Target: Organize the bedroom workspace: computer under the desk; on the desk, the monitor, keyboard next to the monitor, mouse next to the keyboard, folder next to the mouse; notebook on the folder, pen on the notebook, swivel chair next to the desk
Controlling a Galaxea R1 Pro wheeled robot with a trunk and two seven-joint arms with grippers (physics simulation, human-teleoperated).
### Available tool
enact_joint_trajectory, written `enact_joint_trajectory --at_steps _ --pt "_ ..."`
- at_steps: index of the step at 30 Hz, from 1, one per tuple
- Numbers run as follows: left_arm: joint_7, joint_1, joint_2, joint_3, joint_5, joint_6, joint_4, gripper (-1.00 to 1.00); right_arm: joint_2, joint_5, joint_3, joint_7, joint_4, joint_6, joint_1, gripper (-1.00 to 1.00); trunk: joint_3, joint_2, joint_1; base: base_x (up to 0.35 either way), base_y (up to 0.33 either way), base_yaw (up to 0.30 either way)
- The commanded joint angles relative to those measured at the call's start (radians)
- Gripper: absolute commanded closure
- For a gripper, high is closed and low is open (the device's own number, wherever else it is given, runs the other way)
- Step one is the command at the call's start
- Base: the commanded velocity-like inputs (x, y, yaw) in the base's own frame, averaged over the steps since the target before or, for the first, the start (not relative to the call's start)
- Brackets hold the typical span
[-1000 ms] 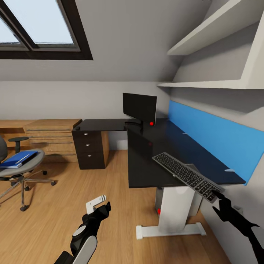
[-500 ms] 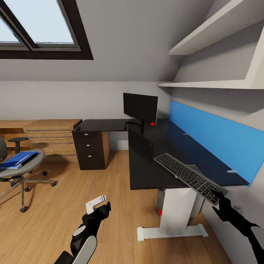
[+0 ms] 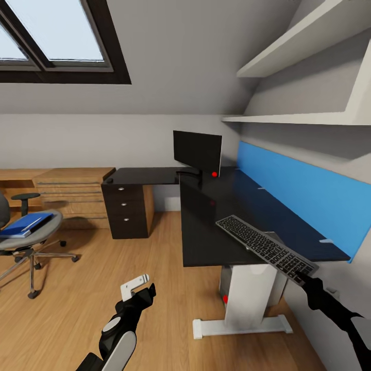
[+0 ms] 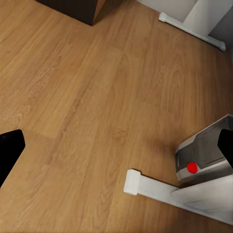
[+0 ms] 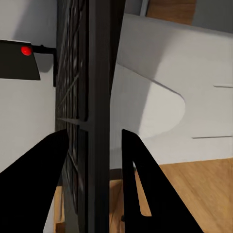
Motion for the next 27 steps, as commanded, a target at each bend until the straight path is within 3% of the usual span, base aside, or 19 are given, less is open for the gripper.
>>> enact_joint_trajectory --at_steps 1,5,8,11,23,27 --pt "0.007 -0.001 0.001 -0.002 0.004 0.003 -0.001 -1.00 0.000 0.003 -0.003 0.001 0.000 0.007 -0.001 1.00 0.002 0.006 -0.004 0.000 0.000 0.000" --pt "0.007 -0.001 0.001 -0.002 0.004 0.003 -0.001 -1.00 0.002 0.003 0.004 0.002 -0.032 0.009 -0.001 1.00 0.015 0.034 -0.019 0.000 0.000 0.000" --pt "0.007 -0.001 0.001 -0.002 0.004 0.003 -0.001 -1.00 0.020 0.005 0.062 0.004 -0.108 0.005 -0.001 1.00 0.024 0.055 -0.031 0.000 0.000 0.000" --pt "0.007 -0.001 0.001 -0.002 0.004 0.003 -0.001 -1.00 0.041 0.006 0.094 0.003 -0.153 0.001 -0.001 1.00 0.033 0.076 -0.042 0.000 0.000 0.000" --pt "0.007 -0.001 0.001 -0.002 0.003 0.005 -0.001 -1.00 0.198 0.006 0.107 0.052 -0.307 0.008 0.002 1.00 0.071 0.160 -0.088 0.000 0.000 0.000" --pt "0.007 -0.001 0.001 -0.002 0.000 0.006 -0.001 -1.00 0.275 0.006 0.117 0.054 -0.337 0.004 0.002 1.00 0.084 0.188 -0.104 0.000 0.000 0.000"
